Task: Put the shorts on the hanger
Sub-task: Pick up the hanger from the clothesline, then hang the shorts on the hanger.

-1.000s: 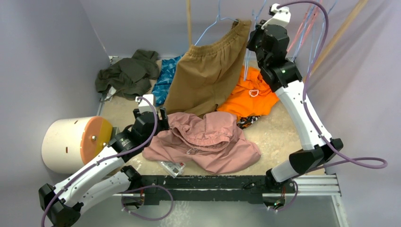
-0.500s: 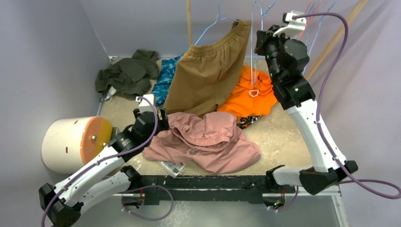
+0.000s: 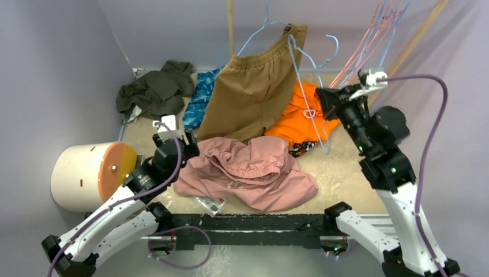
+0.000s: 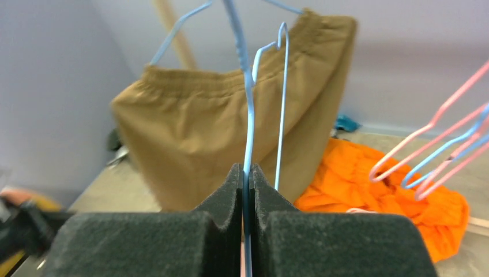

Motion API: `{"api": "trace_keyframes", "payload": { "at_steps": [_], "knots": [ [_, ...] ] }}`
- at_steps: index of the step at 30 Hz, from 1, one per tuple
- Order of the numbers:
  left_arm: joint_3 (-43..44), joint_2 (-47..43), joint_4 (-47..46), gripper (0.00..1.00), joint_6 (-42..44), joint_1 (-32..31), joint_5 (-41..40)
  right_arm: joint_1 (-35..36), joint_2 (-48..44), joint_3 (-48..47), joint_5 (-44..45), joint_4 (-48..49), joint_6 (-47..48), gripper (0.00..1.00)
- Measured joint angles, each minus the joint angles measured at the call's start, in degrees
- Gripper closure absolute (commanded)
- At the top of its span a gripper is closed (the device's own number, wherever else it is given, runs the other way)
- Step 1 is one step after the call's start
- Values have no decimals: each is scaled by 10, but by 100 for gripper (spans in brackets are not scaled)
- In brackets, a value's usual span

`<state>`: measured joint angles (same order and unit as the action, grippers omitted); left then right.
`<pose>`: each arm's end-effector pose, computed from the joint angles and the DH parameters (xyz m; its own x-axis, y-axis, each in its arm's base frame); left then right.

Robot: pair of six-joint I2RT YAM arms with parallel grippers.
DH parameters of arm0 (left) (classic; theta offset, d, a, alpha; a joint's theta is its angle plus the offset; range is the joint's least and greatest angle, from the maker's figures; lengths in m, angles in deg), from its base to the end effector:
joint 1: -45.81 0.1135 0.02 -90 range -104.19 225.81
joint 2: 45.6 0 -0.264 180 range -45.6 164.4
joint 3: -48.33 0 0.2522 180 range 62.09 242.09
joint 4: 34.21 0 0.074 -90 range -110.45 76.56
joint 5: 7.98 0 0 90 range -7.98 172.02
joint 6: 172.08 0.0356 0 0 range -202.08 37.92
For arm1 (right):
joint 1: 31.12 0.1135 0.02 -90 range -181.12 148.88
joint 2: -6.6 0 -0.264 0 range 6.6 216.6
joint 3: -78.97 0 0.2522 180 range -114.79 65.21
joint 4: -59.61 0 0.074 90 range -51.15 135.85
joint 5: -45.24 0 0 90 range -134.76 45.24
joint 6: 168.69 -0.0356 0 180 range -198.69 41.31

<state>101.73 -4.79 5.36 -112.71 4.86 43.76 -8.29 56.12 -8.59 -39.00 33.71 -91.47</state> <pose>0.1332 -0.0864 0.2948 -0.3447 -0.2306 -0.9100 -0.0904 0.9730 -0.2123 0.1435 0.0565 0.4927 0.1236 0.2908 -0.9487 -0.3312 0.9134 0.2368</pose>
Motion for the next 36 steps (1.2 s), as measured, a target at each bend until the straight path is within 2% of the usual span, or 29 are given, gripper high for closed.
{"api": "trace_keyframes", "payload": {
  "at_steps": [5,8,13,17,20,28,36],
  "knots": [
    [10,-53,5,29,4,0,-8,0,-75,24,-121,-44,0,100],
    [58,-69,17,27,21,0,4,0,-117,45,-179,-80,12,100],
    [156,-75,-7,25,72,0,52,0,-186,100,-247,-127,28,100],
    [198,-77,-56,23,112,0,117,0,-215,124,-311,-132,28,100],
    [205,-71,-92,22,142,0,201,0,-214,137,-362,-118,27,100],
    [206,36,-188,25,177,0,534,0,-194,174,-496,-66,19,100],
    [209,144,-223,26,178,0,711,0,-183,203,-550,-37,14,100]
  ]
}}
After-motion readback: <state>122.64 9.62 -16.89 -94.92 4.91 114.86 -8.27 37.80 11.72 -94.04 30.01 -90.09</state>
